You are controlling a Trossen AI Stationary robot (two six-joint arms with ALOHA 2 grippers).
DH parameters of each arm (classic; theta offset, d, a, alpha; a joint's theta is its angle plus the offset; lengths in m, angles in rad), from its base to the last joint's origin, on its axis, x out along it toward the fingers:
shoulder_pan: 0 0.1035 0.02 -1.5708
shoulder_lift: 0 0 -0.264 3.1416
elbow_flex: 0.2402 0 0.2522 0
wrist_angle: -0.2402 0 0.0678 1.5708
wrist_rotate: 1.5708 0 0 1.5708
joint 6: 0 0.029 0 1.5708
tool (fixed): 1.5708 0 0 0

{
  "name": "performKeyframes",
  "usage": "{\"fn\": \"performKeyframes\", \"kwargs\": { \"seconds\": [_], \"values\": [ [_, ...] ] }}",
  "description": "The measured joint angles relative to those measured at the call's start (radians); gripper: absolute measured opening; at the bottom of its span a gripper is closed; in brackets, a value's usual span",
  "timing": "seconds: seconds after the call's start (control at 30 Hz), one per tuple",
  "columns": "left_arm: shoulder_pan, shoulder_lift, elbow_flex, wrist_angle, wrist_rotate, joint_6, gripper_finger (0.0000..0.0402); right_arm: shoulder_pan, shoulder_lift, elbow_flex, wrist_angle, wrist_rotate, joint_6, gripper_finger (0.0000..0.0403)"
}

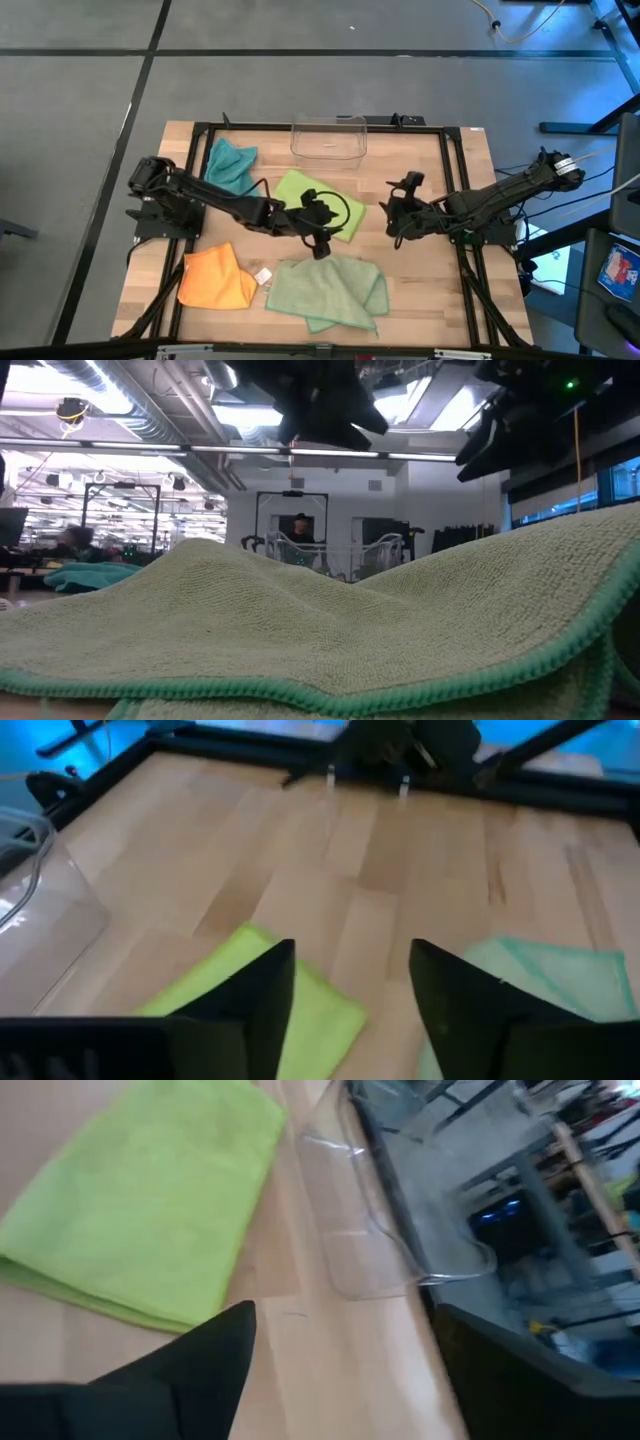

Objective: Fold microfiber towels
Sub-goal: Fold the light green microfiber towel

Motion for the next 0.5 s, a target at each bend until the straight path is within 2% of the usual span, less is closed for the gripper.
{"fn": "performKeyframes", "kwargs": {
  "seconds": [0.13,0.2,0.3,0.4,0.5],
  "values": [
    [0.003,0.012,0.0,0.082,0.011,0.002,0.0222,0.0,0.0,0.0,-0.001,-0.056,-0.004,0.0312],
    [0.006,0.012,0.0,0.117,0.002,0.016,0.0223,0.0,0.0,0.0,-0.003,-0.09,-0.044,0.0313],
    [0.004,0.012,0.008,0.193,-0.014,-0.058,0.0221,0.0,0.0,0.0,-0.01,-0.193,-0.149,0.0313],
    [-0.034,0.048,0.08,0.182,-0.104,-0.027,0.0221,0.0,0.0,0.0,-0.036,-0.317,-0.238,0.0313],
    [-0.084,0.142,0.222,0.075,-0.182,0.088,0.0221,-0.01,0.0,0.0,-0.063,-0.407,-0.265,0.0313]
  ]
}}
